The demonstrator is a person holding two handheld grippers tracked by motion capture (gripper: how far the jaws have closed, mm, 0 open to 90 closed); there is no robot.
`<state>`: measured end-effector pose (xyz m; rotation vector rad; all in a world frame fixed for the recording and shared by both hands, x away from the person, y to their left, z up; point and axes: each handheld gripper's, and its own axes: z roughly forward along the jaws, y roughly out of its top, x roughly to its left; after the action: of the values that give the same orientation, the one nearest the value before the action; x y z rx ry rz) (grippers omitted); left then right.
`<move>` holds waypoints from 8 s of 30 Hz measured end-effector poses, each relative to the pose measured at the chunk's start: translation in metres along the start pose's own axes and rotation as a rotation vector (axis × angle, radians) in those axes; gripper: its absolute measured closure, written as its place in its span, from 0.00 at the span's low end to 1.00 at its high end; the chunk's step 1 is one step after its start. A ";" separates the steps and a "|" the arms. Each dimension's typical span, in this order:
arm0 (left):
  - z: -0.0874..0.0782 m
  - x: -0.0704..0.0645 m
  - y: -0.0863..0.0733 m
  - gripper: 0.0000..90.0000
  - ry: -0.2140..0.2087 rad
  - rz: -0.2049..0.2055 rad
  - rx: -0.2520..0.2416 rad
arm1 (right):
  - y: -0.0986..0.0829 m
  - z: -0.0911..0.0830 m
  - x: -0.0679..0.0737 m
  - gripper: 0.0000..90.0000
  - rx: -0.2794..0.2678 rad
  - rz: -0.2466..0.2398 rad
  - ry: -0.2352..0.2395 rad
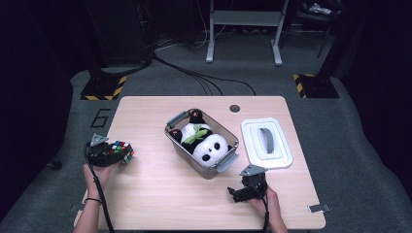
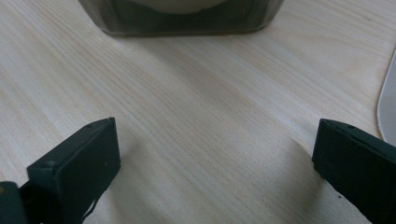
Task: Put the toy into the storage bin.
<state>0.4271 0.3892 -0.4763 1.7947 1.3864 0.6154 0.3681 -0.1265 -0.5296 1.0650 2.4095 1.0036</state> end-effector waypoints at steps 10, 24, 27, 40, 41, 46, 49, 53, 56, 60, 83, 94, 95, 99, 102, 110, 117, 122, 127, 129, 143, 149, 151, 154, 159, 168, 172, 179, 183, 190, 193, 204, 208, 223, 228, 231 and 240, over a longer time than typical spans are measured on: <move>-0.007 -0.015 0.007 0.38 -0.036 0.034 -0.008 | 0.000 0.000 0.000 0.00 0.000 0.001 0.001; -0.017 -0.040 0.029 0.38 -0.086 0.106 -0.040 | 0.000 0.000 0.000 0.00 0.001 -0.002 0.000; -0.019 -0.043 0.033 0.38 -0.099 0.115 -0.041 | 0.000 0.000 0.000 0.00 0.001 -0.002 0.000; -0.028 -0.056 0.051 0.38 -0.137 0.145 -0.057 | 0.000 0.000 -0.001 0.00 0.001 -0.003 0.000; -0.029 -0.056 0.052 0.38 -0.137 0.146 -0.060 | 0.000 0.000 -0.001 0.00 0.001 -0.004 0.000; -0.032 -0.061 0.060 0.38 -0.151 0.158 -0.066 | 0.000 0.000 -0.001 0.00 0.003 -0.011 0.001; -0.034 -0.065 0.065 0.38 -0.154 0.169 -0.073 | 0.000 0.000 -0.001 0.00 0.003 -0.011 0.001; -0.036 -0.069 0.072 0.38 -0.160 0.180 -0.079 | 0.000 0.000 -0.001 0.00 0.004 -0.011 0.000; -0.037 -0.071 0.077 0.38 -0.166 0.188 -0.081 | 0.000 0.000 -0.001 0.00 0.004 -0.010 0.001; -0.038 -0.074 0.083 0.38 -0.172 0.200 -0.079 | 0.000 0.000 -0.001 0.00 0.003 -0.011 0.001; -0.028 -0.097 0.111 0.38 -0.230 0.240 -0.095 | 0.000 0.000 -0.001 0.00 0.004 -0.013 0.001; -0.020 -0.110 0.127 0.38 -0.259 0.253 -0.104 | 0.000 0.000 -0.001 0.00 0.002 -0.012 -0.001; -0.019 -0.111 0.128 0.38 -0.264 0.254 -0.107 | 0.000 0.000 -0.001 0.00 0.002 -0.011 0.000; -0.015 -0.115 0.133 0.38 -0.280 0.252 -0.109 | 0.000 0.000 -0.001 0.00 0.002 -0.012 0.000; -0.011 -0.117 0.135 0.38 -0.296 0.245 -0.108 | 0.000 0.000 -0.001 0.00 0.002 -0.013 0.001; 0.002 -0.125 0.142 0.38 -0.326 0.243 -0.109 | 0.000 0.000 -0.001 0.00 0.003 -0.012 0.000; 0.021 -0.139 0.147 0.38 -0.361 0.233 -0.094 | 0.000 0.000 -0.001 0.00 0.003 -0.011 0.001; 0.037 -0.150 0.147 0.38 -0.369 0.244 -0.068 | 0.000 0.000 -0.001 0.00 0.003 -0.011 0.000; 0.050 -0.158 0.146 0.38 -0.367 0.245 -0.052 | 0.000 0.000 -0.001 0.00 0.003 -0.012 -0.001; 0.054 -0.161 0.146 0.38 -0.369 0.250 -0.045 | 0.000 0.000 -0.001 0.00 0.003 -0.011 -0.001; 0.074 -0.171 0.143 0.38 -0.363 0.274 -0.002 | 0.000 0.000 -0.001 0.00 0.002 -0.006 0.001; 0.072 -0.173 0.143 0.37 -0.337 0.316 0.022 | 0.000 0.000 -0.001 0.00 0.001 -0.008 0.000; 0.071 -0.175 0.142 0.36 -0.310 0.334 0.023 | 0.000 0.000 -0.001 0.00 0.001 -0.008 0.000; 0.068 -0.174 0.142 0.33 -0.299 0.327 0.006 | 0.000 0.000 -0.001 0.00 0.002 -0.008 0.001; 0.059 -0.174 0.143 0.36 -0.278 0.336 -0.038 | 0.000 0.000 -0.001 0.00 0.000 -0.009 0.001; 0.063 -0.175 0.144 0.54 -0.273 0.375 -0.004 | 0.000 0.000 -0.001 0.01 0.000 -0.011 0.001; 0.066 -0.178 0.143 0.53 -0.258 0.400 0.018 | 0.000 0.000 -0.001 0.01 0.000 -0.012 0.002; 0.071 -0.180 0.142 0.53 -0.267 0.398 0.027 | 0.000 0.000 -0.001 0.01 0.000 -0.012 0.002; 0.074 -0.179 0.139 0.54 -0.282 0.380 0.013 | 0.000 0.000 -0.001 0.01 0.000 -0.014 0.003; 0.071 -0.180 0.140 0.53 -0.266 0.370 -0.005 | 0.000 0.000 -0.001 0.01 0.000 -0.014 0.003; 0.069 -0.178 0.140 0.50 -0.279 0.323 -0.018 | 0.000 0.000 -0.001 0.01 0.000 -0.014 0.003; 0.034 -0.171 0.140 0.20 -0.272 0.291 -0.017 | 0.000 0.000 -0.001 0.01 0.001 -0.010 0.003; 0.017 -0.160 0.131 0.17 -0.265 0.280 -0.015 | 0.000 0.000 -0.001 0.01 0.001 -0.009 0.003; -0.008 -0.109 0.031 0.03 -0.139 0.151 0.079 | 0.000 0.000 0.000 0.01 -0.004 -0.003 0.001; 0.006 -0.097 -0.019 0.00 -0.087 0.100 0.163 | 0.001 0.000 0.001 0.00 0.010 0.021 -0.004; 0.013 -0.096 -0.037 0.00 -0.058 0.094 0.173 | 0.003 0.002 0.001 0.00 0.013 0.017 -0.007; 0.025 -0.095 -0.053 0.00 -0.025 0.087 0.179 | 0.004 0.001 0.002 0.00 0.021 0.025 -0.013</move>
<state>0.3874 0.2975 -0.5264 2.0061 1.3893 0.5260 0.3696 -0.1228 -0.5278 1.1078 2.4076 0.9780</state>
